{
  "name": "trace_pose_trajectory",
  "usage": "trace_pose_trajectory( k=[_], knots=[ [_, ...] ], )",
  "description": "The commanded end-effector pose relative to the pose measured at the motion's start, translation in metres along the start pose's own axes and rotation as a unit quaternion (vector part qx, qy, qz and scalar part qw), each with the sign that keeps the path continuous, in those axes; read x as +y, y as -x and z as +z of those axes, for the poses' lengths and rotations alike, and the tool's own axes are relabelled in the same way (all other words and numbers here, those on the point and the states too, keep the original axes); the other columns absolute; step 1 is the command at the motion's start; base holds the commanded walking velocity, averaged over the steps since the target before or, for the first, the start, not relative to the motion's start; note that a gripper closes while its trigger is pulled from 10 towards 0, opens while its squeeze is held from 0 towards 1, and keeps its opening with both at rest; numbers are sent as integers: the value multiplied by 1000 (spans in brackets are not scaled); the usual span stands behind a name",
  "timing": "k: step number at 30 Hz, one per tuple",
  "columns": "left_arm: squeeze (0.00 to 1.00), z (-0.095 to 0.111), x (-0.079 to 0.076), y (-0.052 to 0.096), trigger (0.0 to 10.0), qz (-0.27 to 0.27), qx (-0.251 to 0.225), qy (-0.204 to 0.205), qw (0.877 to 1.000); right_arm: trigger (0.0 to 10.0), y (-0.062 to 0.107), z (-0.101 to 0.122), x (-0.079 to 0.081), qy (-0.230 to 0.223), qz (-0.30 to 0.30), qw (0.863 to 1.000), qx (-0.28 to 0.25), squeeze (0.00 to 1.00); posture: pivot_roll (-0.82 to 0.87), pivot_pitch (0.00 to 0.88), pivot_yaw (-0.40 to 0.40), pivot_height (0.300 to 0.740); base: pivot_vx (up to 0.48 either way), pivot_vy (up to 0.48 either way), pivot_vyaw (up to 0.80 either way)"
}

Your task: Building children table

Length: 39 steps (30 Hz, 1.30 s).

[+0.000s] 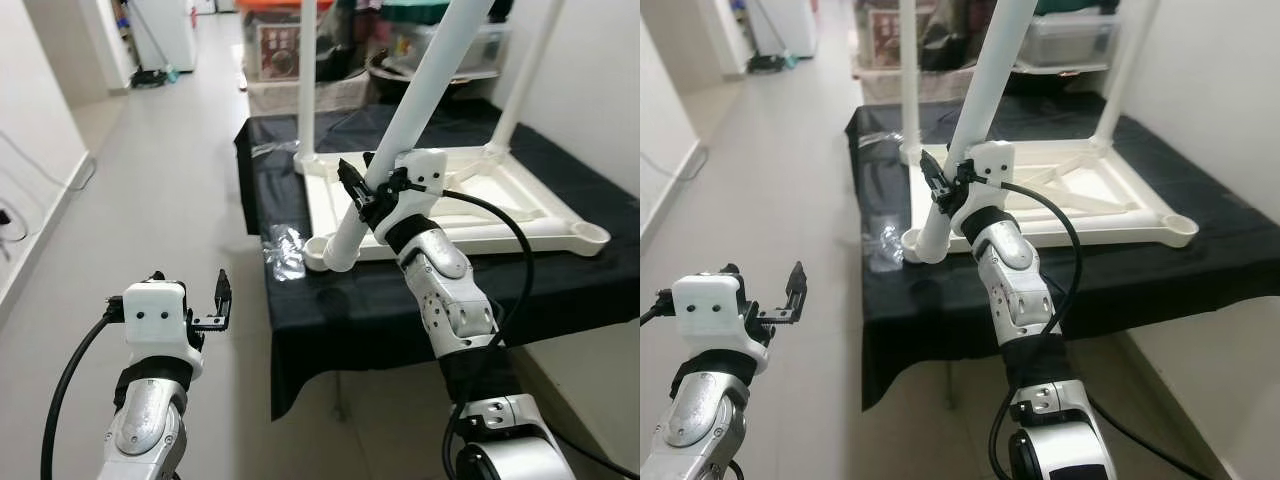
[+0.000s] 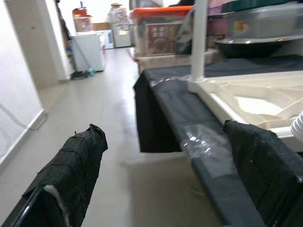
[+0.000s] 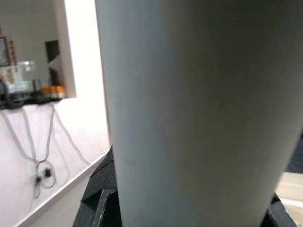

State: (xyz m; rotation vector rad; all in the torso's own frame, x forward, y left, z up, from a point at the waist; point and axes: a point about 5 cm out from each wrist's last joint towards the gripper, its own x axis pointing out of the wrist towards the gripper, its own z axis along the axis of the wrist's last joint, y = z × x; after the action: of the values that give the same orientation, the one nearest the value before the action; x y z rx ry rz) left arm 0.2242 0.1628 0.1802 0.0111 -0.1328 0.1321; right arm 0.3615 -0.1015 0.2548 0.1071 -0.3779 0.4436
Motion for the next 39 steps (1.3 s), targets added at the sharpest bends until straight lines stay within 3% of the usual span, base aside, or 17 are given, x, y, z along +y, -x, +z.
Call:
trace_pose_trajectory(
  k=[1,5,22,32,35,39],
  knots=[
    [0,3,1,0,10000,3,-7,-6,1000,10000,-9,19,1,-4,1,1000,-30,0,10,72,-9,740,307,0,0],
    [0,2,1,-1,10000,0,-6,-8,1000,10000,-19,34,2,-16,10,998,-54,0,10,72,-9,740,326,0,0],
    [0,3,-3,-2,10000,-3,-11,-5,1000,10000,-27,37,11,-34,30,997,-63,0,17,77,-20,740,346,0,0],
    [0,3,-3,-2,10000,0,-9,0,1000,10000,-34,40,12,-34,42,996,-64,0,18,81,-27,740,0,0,0],
    [0,-2,-5,6,10000,-15,5,5,1000,10000,-42,38,8,-57,94,994,-24,0,19,83,-28,740,0,0,0],
    [0,-11,-12,20,10000,-75,32,22,996,10000,-47,35,-4,-50,143,988,19,0,16,89,-31,740,0,0,0]
  ],
)
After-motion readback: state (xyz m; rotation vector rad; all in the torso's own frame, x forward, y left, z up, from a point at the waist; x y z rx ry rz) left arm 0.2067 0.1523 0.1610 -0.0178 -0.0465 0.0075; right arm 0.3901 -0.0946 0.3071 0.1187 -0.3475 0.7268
